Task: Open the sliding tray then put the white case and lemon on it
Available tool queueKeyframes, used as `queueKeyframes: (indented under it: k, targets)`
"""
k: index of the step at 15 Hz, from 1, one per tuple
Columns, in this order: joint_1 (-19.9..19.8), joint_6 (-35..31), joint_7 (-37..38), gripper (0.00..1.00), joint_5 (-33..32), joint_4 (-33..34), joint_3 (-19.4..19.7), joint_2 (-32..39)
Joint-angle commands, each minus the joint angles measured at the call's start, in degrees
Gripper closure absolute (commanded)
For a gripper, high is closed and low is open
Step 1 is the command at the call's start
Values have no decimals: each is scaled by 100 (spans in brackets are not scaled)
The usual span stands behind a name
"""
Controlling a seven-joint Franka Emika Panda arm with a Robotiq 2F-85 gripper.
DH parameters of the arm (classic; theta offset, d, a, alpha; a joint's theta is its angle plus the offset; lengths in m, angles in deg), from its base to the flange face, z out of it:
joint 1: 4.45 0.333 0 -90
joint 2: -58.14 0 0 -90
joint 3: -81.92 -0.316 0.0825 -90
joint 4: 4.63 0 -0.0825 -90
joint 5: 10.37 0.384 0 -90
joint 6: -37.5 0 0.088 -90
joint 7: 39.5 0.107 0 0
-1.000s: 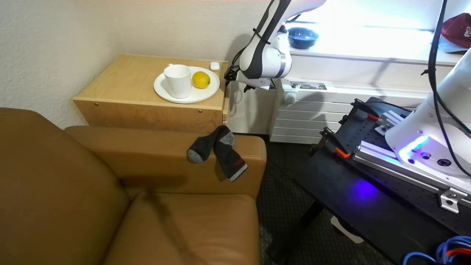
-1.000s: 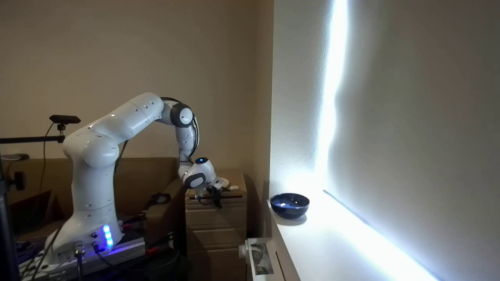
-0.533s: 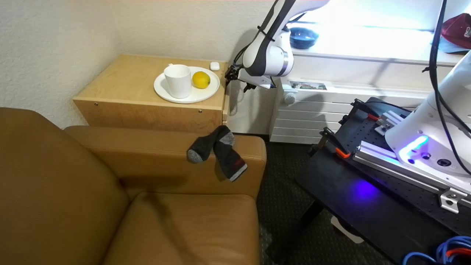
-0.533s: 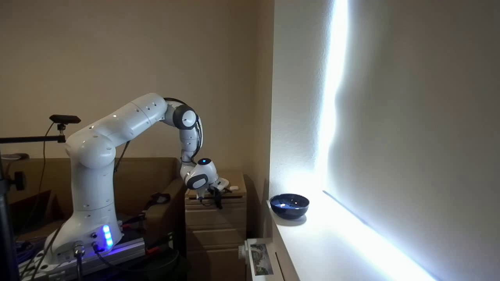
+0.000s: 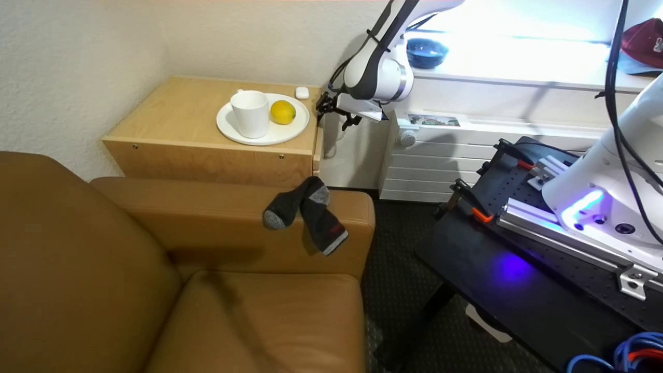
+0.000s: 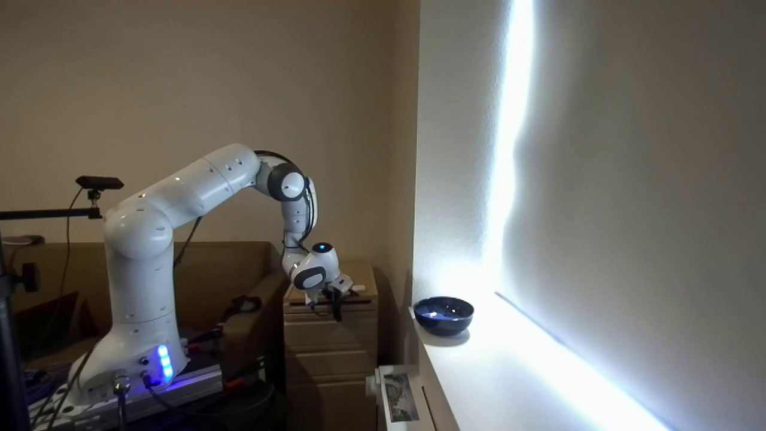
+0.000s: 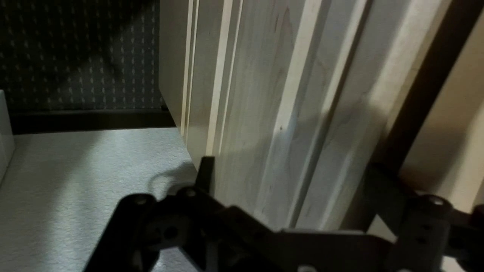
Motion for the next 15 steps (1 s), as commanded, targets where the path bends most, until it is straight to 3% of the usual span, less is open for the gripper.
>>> queueKeyframes:
  k: [1,3,4,10,15]
  targets:
    - [-378,486,-266,0,-139,294,-363,211]
    - [-214,797,-271,0,-4,341,-168,139]
    - [-211,476,-249,0,91,129,-160,7]
    - [-201,488,-247,0,117,144,-149,-5]
    - [-334,1072,-239,0,205,331,-146,415]
